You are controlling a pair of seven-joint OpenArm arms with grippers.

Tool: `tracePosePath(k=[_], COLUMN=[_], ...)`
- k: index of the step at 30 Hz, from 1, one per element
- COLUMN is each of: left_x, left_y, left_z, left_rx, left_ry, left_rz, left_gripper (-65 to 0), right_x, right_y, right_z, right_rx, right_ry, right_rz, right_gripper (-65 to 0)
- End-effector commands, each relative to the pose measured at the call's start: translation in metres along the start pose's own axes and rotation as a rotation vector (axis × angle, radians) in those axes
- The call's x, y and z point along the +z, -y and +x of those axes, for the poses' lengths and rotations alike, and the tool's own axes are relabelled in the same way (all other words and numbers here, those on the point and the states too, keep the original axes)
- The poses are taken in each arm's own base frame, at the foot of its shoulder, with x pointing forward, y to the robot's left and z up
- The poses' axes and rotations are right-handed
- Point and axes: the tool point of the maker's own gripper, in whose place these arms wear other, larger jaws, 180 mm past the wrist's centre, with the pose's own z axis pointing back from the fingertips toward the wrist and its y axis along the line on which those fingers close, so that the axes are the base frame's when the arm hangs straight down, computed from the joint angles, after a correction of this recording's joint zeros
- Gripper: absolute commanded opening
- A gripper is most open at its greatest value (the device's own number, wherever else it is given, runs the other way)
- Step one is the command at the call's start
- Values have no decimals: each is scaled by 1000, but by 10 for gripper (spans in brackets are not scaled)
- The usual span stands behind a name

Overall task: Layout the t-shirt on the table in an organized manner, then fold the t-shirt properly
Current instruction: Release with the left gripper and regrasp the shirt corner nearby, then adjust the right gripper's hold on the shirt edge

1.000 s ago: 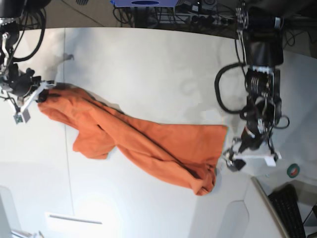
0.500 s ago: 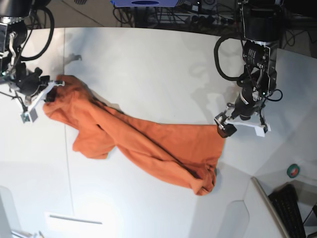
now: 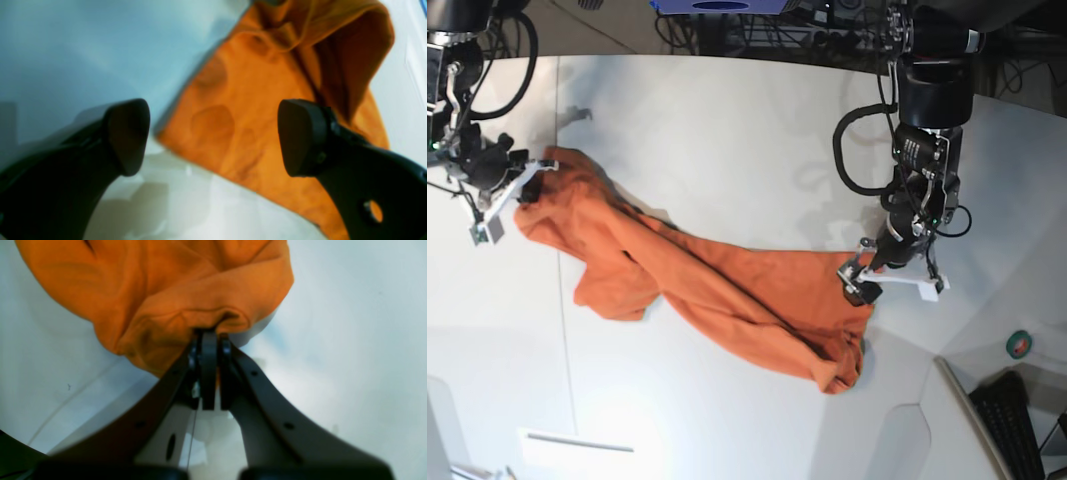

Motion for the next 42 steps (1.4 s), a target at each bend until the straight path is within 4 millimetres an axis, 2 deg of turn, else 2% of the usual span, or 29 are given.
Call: tracePosePath(k=[1, 2, 4, 7, 9, 15, 20, 23, 24, 25, 29, 32, 34, 39, 42], left_x=[-1, -2, -3, -3, -1, 12, 31, 42, 44, 46, 50, 51, 51, 51, 51], left_y=[-4, -1, -4, -4, -8, -30, -32, -33, -33, -30, -27, -19, -18, -19, -19], left_z=[-16, -19, -22, -21, -19, -16, -8, -2, 0, 2, -2, -2, -1, 0, 0], left_rx=[19, 25, 27, 25, 20, -16, -51, -84, -90, -92, -97, -100, -101, -101, -103], left_ry=[-70, -77, -85, -83, -83, -68, -21, 2, 8, 15, -25, -38, -36, -35, -34], left_rz=[18, 15, 22, 21, 28, 52, 28, 17, 13, 5, -4, -20, -22, -19, -19], left_gripper=[-92, -125, -239, -466, -650, -650, -650, -650, -650, -650, -650, -650, -650, -650, -650], right_x=[5, 5, 5, 5, 4, -3, 0, 8, 13, 18, 29, 29, 30, 12, 0], right_y=[4, 4, 5, 5, 5, 4, 16, 25, 28, 33, 34, 15, 13, 9, 8], right_z=[15, 15, 15, 15, 13, 4, 2, 2, 2, -4, -22, -32, -34, -47, -65], right_rx=[15, 13, 12, 12, 9, -42, -127, -233, -270, -300, -310, -237, -243, -329, -388], right_ry=[43, 44, 45, 45, 37, 19, 10, 56, 78, 89, 82, 78, 106, 115, 74], right_rz=[-6, -6, -7, -7, -6, 0, -21, -30, -34, -45, -62, 24, 37, 66, 83], right_gripper=[-650, -650, -650, -650, -650, -650, -636, -359, -291, -252, -246, -245, -245, -243, -243])
